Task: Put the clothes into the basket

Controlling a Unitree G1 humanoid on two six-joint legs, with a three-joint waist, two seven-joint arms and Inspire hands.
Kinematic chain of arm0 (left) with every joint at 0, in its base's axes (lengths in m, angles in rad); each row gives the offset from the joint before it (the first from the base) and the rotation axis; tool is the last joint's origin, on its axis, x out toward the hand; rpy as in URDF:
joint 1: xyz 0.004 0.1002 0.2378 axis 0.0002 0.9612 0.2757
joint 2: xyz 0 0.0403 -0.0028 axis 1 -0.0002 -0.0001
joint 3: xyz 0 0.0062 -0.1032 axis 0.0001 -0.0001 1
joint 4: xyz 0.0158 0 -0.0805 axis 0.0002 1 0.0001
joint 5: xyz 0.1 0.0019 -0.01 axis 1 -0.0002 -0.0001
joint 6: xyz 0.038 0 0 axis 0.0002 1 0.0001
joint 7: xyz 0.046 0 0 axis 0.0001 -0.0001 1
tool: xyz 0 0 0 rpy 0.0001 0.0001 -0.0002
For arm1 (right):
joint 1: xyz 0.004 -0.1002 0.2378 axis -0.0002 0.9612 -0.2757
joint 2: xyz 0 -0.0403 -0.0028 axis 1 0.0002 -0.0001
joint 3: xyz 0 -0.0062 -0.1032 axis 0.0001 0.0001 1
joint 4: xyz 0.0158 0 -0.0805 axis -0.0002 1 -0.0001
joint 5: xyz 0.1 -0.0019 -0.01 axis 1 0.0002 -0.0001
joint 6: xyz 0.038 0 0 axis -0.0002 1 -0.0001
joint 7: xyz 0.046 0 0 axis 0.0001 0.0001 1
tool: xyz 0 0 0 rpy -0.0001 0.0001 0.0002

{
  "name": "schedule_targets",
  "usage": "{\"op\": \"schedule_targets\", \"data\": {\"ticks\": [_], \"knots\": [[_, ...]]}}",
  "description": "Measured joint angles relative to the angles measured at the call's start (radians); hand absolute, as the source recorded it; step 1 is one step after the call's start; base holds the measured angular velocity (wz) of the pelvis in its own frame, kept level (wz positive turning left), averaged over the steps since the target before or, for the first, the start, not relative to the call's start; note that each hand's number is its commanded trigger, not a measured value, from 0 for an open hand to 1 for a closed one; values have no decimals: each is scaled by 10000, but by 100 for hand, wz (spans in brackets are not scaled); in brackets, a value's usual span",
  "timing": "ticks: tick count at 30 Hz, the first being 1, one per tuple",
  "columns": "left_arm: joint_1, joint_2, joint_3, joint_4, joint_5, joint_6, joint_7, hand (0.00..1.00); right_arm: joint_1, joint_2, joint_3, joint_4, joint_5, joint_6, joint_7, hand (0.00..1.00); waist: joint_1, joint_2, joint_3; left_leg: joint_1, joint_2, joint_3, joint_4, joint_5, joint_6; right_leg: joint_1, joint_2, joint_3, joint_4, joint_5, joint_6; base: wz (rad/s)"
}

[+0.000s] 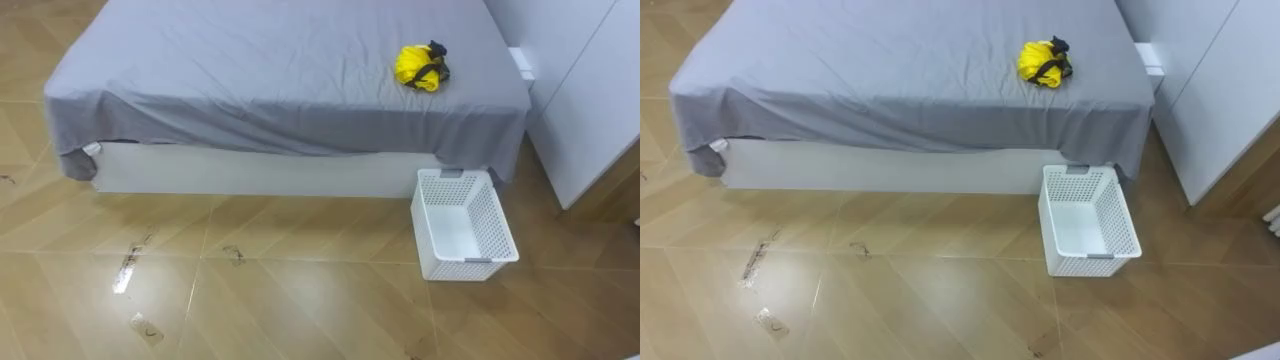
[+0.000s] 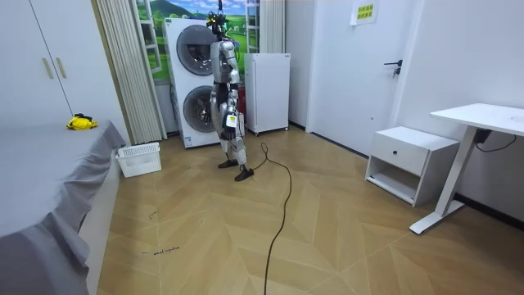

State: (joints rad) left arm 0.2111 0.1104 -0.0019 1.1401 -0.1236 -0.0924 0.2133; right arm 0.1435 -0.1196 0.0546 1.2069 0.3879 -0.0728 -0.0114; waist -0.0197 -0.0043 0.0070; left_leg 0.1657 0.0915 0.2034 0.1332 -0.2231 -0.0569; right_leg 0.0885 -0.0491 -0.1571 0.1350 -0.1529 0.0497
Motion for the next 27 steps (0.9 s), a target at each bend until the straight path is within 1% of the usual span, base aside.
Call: {"op": "schedule_targets", "data": {"ticks": [7,10,15,21,23,24,25,26,27], "knots": [[-7,-2,0,1,14,0,0,0,-13,0,0,10,10,9,25,0,-3,4,0,-11,-1,4,-2,0,0,2,1,3,6,0,0,0],[-13,6,-7,-7,12,0,-1,0,-21,-3,2,21,35,18,113,0,-16,27,-15,-64,-2,3,-2,0,0,-2,1,3,9,0,0,1],[38,12,-1,-11,-9,0,-40,0,-21,-7,-2,19,35,73,227,0,-6,8,-19,-57,-4,6,-2,0,0,-2,0,14,12,1,0,0],[35,41,3,-10,-58,3,-110,0,-17,-15,-3,5,65,95,468,0,-5,-1,-44,-40,-3,7,3,0,0,1,1,18,13,0,0,0],[5,48,8,-11,-250,29,-219,0,-2,-14,16,-21,84,97,478,0,14,-12,-33,-43,2,41,30,0,0,-58,2,31,17,0,-1,-2],[19,49,155,-19,-213,49,-331,0,-19,-13,-7,-25,16,104,498,0,37,-9,-47,-59,9,77,64,-2,-2,-122,1,33,64,-23,-17,-5],[35,48,228,-20,-206,68,-358,0,-29,-13,-6,-49,-9,111,517,0,49,-5,-59,-106,22,81,108,-18,-29,-200,0,32,136,-57,-27,0],[26,64,379,-42,-209,74,-445,0,-53,-11,-4,-101,-6,122,587,0,40,9,-62,-261,87,100,329,-114,-91,-382,-1,-53,378,-180,-67,-7],[-35,101,395,-46,-215,74,-486,0,-67,-11,5,-102,-10,145,635,0,37,4,-64,-449,228,118,718,-312,-131,-540,22,-317,656,-315,-116,-9]]}}
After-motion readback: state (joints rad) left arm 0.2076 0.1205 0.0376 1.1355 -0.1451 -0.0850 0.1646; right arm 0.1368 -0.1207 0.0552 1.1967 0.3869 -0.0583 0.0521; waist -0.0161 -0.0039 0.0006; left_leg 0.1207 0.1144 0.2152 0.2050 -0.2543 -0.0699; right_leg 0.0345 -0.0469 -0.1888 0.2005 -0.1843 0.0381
